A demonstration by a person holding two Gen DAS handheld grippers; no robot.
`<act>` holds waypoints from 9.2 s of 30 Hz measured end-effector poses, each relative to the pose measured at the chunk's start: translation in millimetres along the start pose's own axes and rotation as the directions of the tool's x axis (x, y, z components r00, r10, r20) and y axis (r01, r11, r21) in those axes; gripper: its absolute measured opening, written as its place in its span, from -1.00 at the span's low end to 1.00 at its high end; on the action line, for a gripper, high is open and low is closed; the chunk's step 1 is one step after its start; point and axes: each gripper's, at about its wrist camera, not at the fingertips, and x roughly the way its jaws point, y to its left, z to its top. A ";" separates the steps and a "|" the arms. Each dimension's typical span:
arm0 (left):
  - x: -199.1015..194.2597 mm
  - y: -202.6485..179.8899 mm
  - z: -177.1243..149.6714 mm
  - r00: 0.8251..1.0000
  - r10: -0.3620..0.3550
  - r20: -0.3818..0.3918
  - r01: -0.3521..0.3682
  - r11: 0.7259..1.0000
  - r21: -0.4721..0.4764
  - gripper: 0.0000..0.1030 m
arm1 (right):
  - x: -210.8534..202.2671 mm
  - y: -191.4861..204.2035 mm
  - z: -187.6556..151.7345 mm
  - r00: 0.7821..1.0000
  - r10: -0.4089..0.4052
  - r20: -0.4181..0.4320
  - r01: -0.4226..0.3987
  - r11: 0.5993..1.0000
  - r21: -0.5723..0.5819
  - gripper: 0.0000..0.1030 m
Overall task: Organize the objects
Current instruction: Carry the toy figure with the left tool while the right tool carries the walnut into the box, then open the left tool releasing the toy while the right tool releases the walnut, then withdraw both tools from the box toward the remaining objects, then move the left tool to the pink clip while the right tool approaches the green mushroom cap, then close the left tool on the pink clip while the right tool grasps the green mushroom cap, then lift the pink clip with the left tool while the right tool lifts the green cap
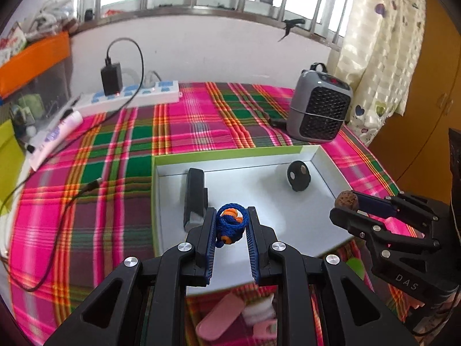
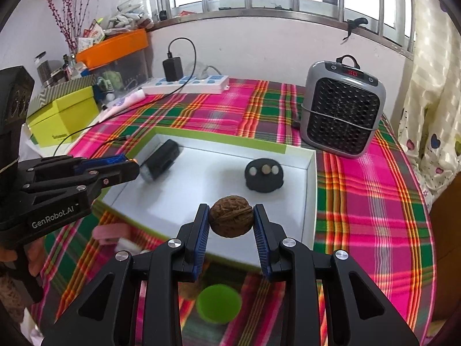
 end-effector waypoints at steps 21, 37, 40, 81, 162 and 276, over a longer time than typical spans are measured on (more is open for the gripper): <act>68.0 -12.2 33.1 0.997 0.021 -0.080 -0.017 0.999 0.046 -0.64 | 42.2 -24.7 4.8 0.996 -0.020 -0.084 0.020 1.000 0.001 -0.38; 98.3 -18.1 35.6 0.990 0.046 -0.131 -0.038 0.997 0.064 -0.63 | 51.9 -28.4 5.3 0.996 -0.033 -0.086 0.032 0.999 -0.010 -0.38; 99.7 -18.9 35.4 0.990 0.048 -0.134 -0.039 0.997 0.069 -0.63 | 53.9 -27.3 5.6 0.995 -0.033 -0.090 0.031 0.999 -0.016 -0.38; 64.4 -16.3 30.0 0.996 0.035 -0.082 -0.032 0.999 0.042 -0.30 | 37.1 -24.9 1.7 0.998 -0.031 -0.054 0.033 0.999 0.033 -0.12; -16.6 9.3 -74.4 0.998 0.028 -0.049 -0.023 0.995 0.097 -0.17 | -26.0 4.0 -78.8 1.000 0.011 0.003 -0.011 0.994 0.110 -0.10; -19.2 5.5 -92.8 0.994 0.101 -0.044 -0.102 0.994 -0.035 -0.70 | -19.7 23.6 -84.7 0.998 0.051 -0.026 -0.048 0.993 0.104 -0.65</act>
